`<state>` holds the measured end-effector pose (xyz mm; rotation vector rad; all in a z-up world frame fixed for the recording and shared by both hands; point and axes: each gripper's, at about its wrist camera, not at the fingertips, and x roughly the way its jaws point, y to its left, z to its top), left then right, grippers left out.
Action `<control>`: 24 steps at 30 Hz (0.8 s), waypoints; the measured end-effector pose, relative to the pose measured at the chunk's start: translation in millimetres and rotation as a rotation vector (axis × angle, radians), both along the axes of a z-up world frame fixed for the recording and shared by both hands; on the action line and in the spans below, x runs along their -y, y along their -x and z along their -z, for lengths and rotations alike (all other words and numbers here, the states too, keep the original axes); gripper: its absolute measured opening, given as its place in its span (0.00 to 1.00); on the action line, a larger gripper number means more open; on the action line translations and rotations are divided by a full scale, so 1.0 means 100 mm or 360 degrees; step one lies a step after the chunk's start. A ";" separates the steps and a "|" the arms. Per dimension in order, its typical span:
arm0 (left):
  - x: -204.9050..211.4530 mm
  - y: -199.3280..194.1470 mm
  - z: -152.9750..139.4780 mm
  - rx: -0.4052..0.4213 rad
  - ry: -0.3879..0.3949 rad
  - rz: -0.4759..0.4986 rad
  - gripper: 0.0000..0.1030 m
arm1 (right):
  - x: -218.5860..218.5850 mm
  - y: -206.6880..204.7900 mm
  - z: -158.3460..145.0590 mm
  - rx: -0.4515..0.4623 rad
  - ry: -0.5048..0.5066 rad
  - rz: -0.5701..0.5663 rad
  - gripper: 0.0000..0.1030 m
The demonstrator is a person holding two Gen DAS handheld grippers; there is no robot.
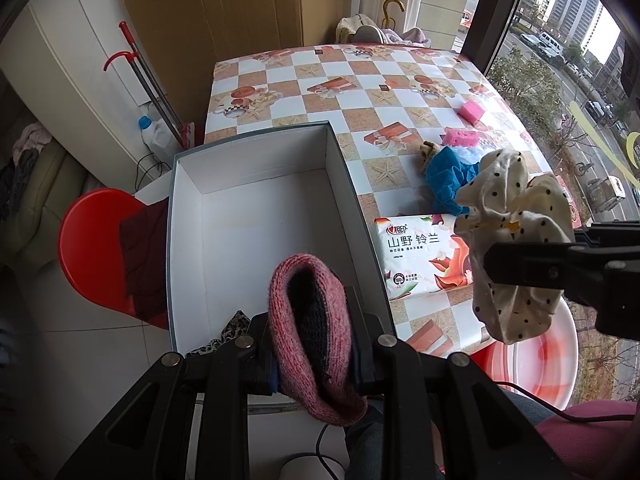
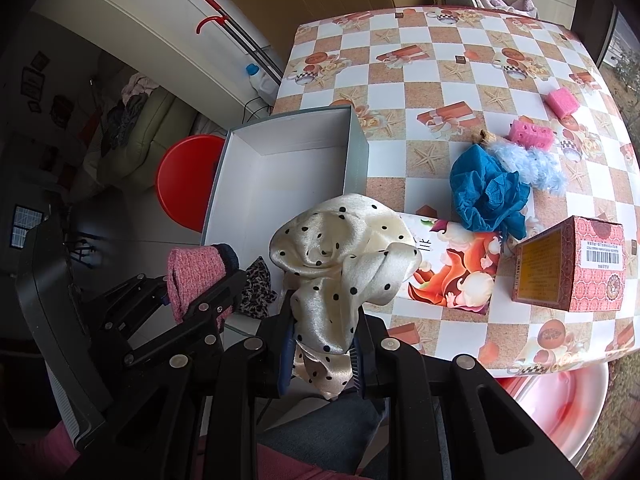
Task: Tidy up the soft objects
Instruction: 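Carry the pink hat with the left tool while the right tool carries the scrunchie toward the white box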
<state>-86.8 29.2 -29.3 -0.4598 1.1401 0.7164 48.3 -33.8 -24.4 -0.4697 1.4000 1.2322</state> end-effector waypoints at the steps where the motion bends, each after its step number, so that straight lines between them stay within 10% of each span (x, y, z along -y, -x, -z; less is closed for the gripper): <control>1: 0.00 0.01 0.00 0.0000 0.0001 -0.0002 0.27 | 0.00 0.00 0.00 0.0000 0.0000 0.0001 0.23; 24: -0.07 0.07 0.07 -0.0010 0.0041 -0.0058 0.27 | -0.12 0.07 0.07 -0.0007 0.0034 -0.0060 0.23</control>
